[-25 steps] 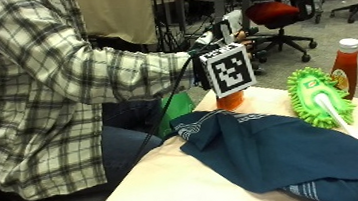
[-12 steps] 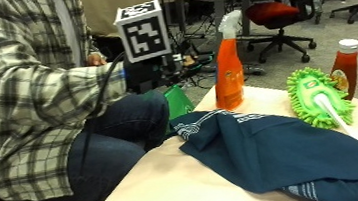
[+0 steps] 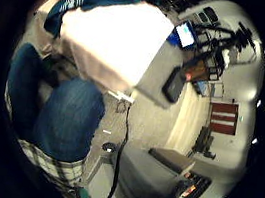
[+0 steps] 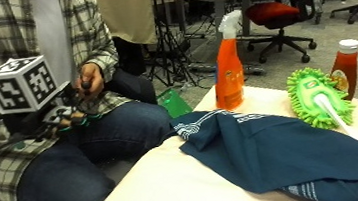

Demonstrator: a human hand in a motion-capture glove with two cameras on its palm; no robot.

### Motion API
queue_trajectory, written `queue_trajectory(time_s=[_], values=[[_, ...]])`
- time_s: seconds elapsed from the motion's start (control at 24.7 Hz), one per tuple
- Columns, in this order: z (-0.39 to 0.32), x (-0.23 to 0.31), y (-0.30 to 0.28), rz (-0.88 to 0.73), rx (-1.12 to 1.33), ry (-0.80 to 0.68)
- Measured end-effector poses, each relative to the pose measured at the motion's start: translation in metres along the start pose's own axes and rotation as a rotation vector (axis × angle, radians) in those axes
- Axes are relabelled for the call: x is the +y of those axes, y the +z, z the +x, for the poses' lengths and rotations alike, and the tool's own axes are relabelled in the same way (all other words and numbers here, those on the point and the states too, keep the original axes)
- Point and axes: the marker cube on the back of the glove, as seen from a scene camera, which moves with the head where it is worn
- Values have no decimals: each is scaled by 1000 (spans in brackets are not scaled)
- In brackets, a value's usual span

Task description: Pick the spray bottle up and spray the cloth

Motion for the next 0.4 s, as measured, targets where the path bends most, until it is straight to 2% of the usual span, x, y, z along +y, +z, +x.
queue_trajectory(time_s=[0.24,0.4], values=[[1,108,66,-193,-82,155],[3,139,89,-296,-125,224]])
